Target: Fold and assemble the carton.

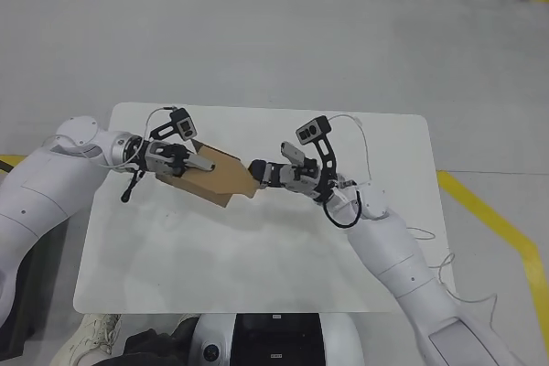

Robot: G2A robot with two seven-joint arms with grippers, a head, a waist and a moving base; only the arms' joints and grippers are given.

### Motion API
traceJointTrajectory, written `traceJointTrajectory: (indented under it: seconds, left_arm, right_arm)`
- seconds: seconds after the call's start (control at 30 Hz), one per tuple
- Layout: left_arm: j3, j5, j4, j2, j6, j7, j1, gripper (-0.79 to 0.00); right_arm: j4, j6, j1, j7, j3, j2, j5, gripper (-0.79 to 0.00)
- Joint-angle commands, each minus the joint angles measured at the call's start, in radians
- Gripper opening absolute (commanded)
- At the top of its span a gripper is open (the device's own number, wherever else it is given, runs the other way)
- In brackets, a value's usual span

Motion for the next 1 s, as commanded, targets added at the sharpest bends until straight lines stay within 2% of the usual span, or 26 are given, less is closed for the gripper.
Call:
traceJointTrajectory:
  seconds: [0.0, 0.27, 0.43, 0.63, 0.97]
  left_arm:
    - [0.0, 0.003, 0.005, -0.003, -0.003, 0.0, 0.001, -0.785]
    - [0.0, 0.029, 0.028, -0.01, -0.009, 0.0, -0.001, -0.785]
    - [-0.001, 0.04, 0.033, -0.016, -0.012, 0.0, -0.003, -0.785]
    - [-0.003, 0.051, 0.039, -0.02, -0.012, 0.0, -0.004, -0.785]
    - [-0.014, 0.039, 0.017, -0.019, -0.016, 0.0, 0.002, -0.785]
  right_arm:
    - [-0.016, 0.0, -0.013, -0.006, 0.025, 0.006, -0.008, 0.0]
    - [-0.13, 0.012, -0.071, -0.026, 0.094, 0.027, -0.046, 0.0]
    - [-0.169, 0.062, -0.069, -0.047, 0.053, 0.023, -0.096, 0.0]
    - [-0.144, 0.104, -0.044, -0.094, -0.008, 0.012, -0.166, 0.0]
    - [-0.134, 0.127, -0.032, -0.161, -0.029, 0.007, -0.22, 0.0]
